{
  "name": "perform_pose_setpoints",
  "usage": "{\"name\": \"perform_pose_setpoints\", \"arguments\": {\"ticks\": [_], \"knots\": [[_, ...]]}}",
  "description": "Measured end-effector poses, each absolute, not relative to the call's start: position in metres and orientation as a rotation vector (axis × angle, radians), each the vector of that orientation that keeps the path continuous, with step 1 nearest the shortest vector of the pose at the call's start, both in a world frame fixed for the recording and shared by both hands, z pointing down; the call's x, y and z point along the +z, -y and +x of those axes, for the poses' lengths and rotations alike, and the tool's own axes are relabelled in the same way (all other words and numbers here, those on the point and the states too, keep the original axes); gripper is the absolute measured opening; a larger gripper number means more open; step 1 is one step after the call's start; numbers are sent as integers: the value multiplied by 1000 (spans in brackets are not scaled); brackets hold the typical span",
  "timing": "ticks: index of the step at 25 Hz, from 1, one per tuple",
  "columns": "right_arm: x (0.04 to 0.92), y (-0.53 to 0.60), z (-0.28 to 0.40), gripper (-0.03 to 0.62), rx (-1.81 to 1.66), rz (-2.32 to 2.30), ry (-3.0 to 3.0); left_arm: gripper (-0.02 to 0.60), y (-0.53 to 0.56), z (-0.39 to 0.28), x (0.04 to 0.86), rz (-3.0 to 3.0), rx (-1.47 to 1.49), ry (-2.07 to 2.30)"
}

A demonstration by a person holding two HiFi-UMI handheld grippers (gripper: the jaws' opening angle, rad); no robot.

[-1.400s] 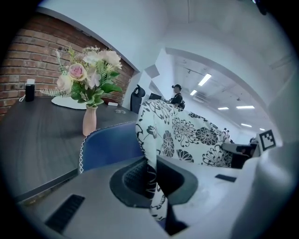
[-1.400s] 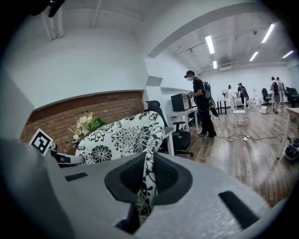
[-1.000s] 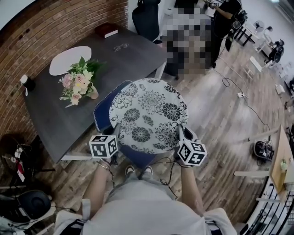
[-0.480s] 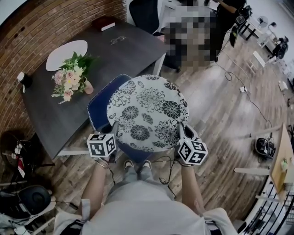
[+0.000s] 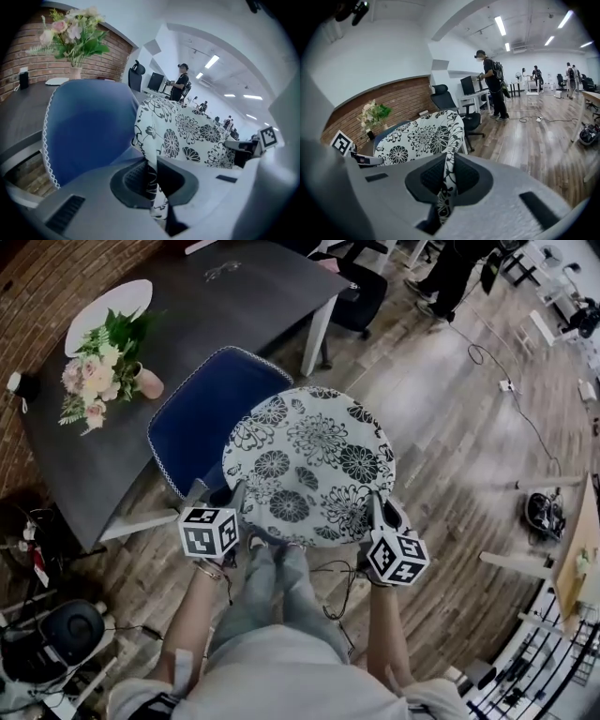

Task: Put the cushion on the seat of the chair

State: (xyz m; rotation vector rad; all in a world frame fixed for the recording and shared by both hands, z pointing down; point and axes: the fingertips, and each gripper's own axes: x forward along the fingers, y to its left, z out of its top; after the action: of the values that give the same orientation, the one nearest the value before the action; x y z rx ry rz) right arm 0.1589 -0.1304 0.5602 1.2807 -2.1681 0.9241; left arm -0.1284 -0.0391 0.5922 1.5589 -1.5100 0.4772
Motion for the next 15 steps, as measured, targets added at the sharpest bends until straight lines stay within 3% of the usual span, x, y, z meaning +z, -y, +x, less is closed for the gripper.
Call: {"name": "perform_pose_setpoints", "arguments": {"ticks": [15], "knots": [[714, 75, 206, 20, 1048, 1314, 1916, 17, 15, -76, 761, 1519, 562, 1283]]}}
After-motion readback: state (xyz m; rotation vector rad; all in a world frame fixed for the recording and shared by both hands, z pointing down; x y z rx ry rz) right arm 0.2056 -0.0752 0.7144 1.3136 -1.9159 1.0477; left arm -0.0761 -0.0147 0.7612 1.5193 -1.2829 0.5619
